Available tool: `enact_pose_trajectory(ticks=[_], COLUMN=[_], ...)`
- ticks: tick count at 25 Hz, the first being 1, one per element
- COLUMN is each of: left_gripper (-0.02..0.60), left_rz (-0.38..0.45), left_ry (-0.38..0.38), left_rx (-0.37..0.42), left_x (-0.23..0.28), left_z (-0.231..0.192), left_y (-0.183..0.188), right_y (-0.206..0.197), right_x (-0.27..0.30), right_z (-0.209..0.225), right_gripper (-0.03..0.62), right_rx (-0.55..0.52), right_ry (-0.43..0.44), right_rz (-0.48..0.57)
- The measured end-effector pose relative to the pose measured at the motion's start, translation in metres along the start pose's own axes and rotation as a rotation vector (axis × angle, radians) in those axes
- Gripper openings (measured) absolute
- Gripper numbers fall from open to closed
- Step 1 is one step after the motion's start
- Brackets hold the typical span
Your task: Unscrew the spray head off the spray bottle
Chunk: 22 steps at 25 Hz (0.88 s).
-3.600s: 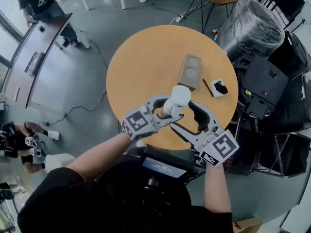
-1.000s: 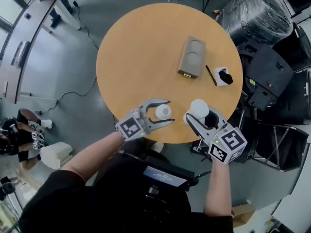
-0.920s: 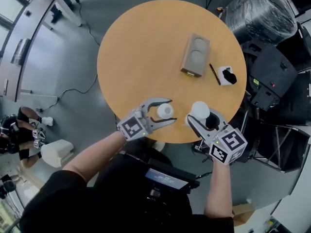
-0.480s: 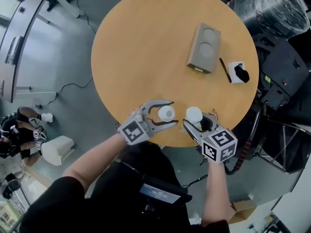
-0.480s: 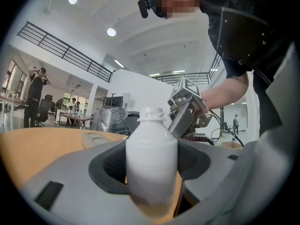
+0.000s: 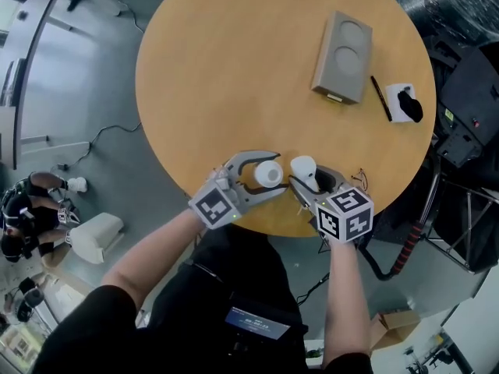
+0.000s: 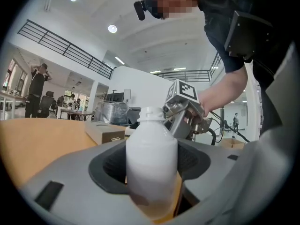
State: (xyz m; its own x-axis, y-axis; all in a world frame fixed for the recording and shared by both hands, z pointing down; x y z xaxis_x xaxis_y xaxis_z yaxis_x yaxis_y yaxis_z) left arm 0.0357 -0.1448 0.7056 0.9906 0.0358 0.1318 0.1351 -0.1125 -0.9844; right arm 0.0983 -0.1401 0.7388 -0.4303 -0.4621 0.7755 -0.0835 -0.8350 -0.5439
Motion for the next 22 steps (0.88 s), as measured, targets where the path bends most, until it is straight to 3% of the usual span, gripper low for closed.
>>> enact_pose_trajectory(ticks=[10, 18, 22], left_gripper=[0.305, 0.308, 0.311], left_rz=[0.019, -0.022, -0.083], left_ry=[-0.034, -0.049, -0.034], left_rx=[-0.020, 0.008, 0.019], left_x=[0.003, -0.004, -0.010], left_z=[-0.012, -0.009, -0.005], left_y=[-0.031, -0.047, -0.052], right_y=[-0.016, -0.024, -0.029], right_x=[0.051, 0.065, 0.073], right_z=[0.013, 0.009, 0.006], right_gripper=[0.232, 0.232, 0.232], right_rx=[0.032, 0.031, 0.025], right_ry=[-0.053, -0.066, -0.080], right_rz=[-0.043, -0.056, -0.070])
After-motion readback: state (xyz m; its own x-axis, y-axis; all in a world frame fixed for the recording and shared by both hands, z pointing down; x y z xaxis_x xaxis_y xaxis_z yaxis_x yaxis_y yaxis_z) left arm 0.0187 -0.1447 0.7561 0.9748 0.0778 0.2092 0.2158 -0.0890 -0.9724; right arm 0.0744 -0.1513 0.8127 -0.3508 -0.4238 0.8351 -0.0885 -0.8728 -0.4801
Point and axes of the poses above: the fingertips, and each gripper's own axes: x forward along the fingers, z to its right, y out of its top, the point moved 2 cm from there along -x, backward along the fingers, and after that the axes turned 9 degrees about -y, right-handed, at the moved point
